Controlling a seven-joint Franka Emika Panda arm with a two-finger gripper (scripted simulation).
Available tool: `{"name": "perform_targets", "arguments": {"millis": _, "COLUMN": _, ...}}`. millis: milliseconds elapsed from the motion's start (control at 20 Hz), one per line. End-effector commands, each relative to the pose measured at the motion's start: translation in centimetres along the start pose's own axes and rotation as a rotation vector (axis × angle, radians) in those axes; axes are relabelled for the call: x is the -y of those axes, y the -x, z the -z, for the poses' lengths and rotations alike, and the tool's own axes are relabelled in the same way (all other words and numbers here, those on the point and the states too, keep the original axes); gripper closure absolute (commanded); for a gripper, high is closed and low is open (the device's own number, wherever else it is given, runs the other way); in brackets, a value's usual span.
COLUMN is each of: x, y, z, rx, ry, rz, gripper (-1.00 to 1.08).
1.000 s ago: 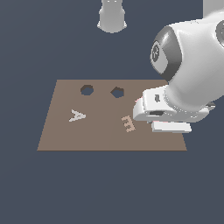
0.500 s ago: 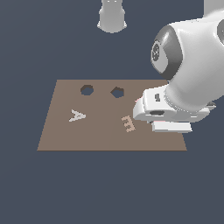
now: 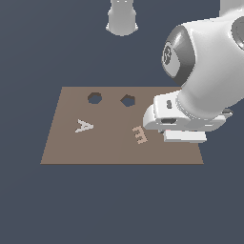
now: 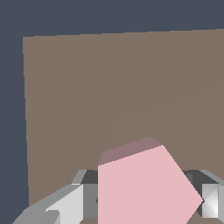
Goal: Insert a designated object into the corresponding slot on a board.
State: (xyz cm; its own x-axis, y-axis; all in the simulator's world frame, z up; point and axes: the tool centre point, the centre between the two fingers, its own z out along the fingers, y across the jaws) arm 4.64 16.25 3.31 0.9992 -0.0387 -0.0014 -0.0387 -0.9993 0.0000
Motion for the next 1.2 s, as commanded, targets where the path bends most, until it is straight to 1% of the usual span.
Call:
{"name": "perform_targets", "arguments": {"millis": 0, "x": -0.4, "y": 0.4, "z": 0.1, "rx": -0.001, "ry": 0.0, "rz": 0.001, "gripper": 1.08}}
{"name": "perform_targets", "arguments": {"millis": 200, "x": -1.4, "y": 1.3, "z": 0.1, "rx": 0.0, "ry": 0.0, "rz": 0.003, "gripper": 1.08}}
{"name": "perform_targets", "arguments": {"millis": 450, "x": -3.4, "y": 3.1, "z": 0.2, "rx": 0.0, "ry": 0.0, "rz": 0.009, "gripper": 1.08}}
{"name": "perform_targets", "arguments": {"millis": 1150, "x": -11.2, "y": 9.9, "z": 0.6, "rx": 0.0, "ry": 0.0, "rz": 0.028, "gripper": 1.08}}
